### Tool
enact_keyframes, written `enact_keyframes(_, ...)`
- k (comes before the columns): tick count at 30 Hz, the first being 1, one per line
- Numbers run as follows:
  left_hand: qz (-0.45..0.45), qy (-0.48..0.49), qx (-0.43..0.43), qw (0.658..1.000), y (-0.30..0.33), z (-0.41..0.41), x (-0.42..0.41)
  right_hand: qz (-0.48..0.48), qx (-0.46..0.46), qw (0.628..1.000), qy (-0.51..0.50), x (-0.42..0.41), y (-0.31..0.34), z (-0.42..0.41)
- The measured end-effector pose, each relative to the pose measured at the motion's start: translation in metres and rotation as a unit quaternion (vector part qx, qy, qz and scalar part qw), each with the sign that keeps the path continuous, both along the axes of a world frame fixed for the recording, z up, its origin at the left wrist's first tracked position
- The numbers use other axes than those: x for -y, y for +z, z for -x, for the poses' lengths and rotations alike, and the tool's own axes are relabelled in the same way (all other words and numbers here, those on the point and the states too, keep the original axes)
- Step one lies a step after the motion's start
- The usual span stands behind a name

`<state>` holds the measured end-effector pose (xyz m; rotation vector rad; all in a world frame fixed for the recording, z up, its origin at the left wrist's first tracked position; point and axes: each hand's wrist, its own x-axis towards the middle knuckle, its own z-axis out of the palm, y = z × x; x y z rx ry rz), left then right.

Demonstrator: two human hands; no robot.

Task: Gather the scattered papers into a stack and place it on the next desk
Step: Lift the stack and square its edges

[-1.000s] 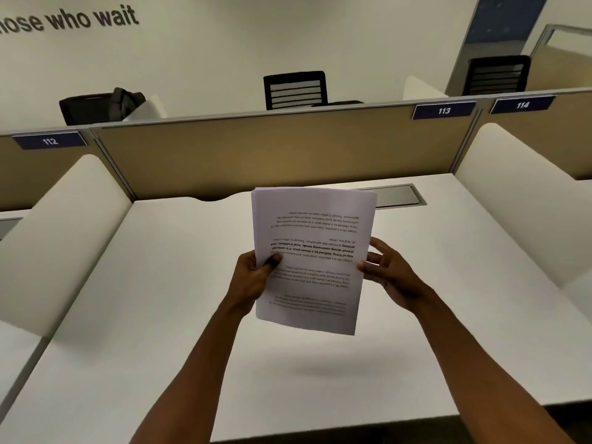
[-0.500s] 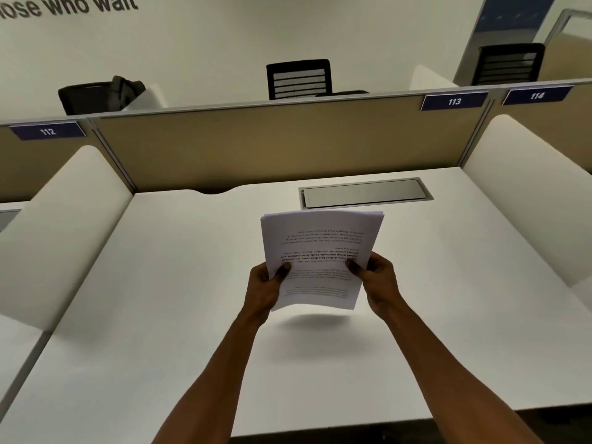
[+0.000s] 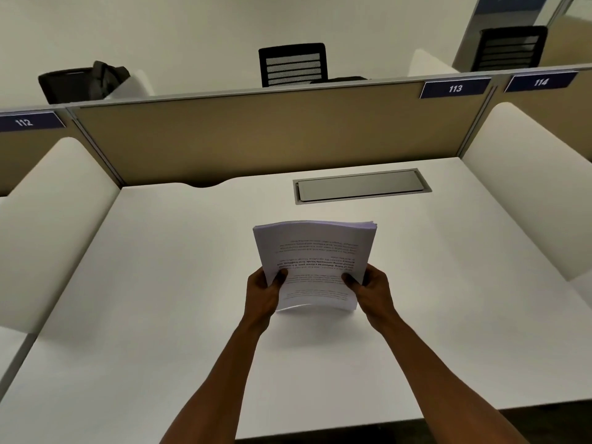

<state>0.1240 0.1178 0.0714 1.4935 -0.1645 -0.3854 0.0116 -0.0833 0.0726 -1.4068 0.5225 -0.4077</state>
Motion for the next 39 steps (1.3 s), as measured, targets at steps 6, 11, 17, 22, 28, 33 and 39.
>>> enact_keyframes(6, -0.015, -0.004, -0.002, 1.0, -0.003, 0.006, 0.003, 0.03, -0.031, 0.999, -0.005, 0.004, -0.007, 0.001)
enact_keyframes(11, -0.003, -0.003, -0.002, 1.0, -0.001, 0.005, 0.003, 0.057, -0.038, 0.998, -0.012, 0.007, -0.008, -0.001)
enact_keyframes(17, -0.025, -0.002, -0.022, 0.999, -0.006, 0.007, 0.005, 0.09, -0.069, 0.994, -0.003, 0.007, -0.012, -0.003)
enact_keyframes(22, -0.036, 0.008, 0.013, 0.999, 0.016, -0.006, -0.001, 0.174, -0.052, 0.983, 0.027, 0.019, 0.012, -0.007)
enact_keyframes(28, -0.19, 0.093, 0.29, 0.933, 0.096, -0.035, -0.022, 0.34, -0.074, 0.935, 0.074, 0.038, 0.048, -0.019)
enact_keyframes(33, -0.322, -0.135, 0.337, 0.874, 0.153, -0.046, -0.008, 0.401, -0.073, 0.902, 0.141, 0.037, 0.081, -0.037)
enact_keyframes(39, -0.28, -0.17, 0.313, 0.891, 0.157, -0.06, -0.014, 0.421, -0.069, 0.878, 0.216, 0.035, 0.124, -0.047)
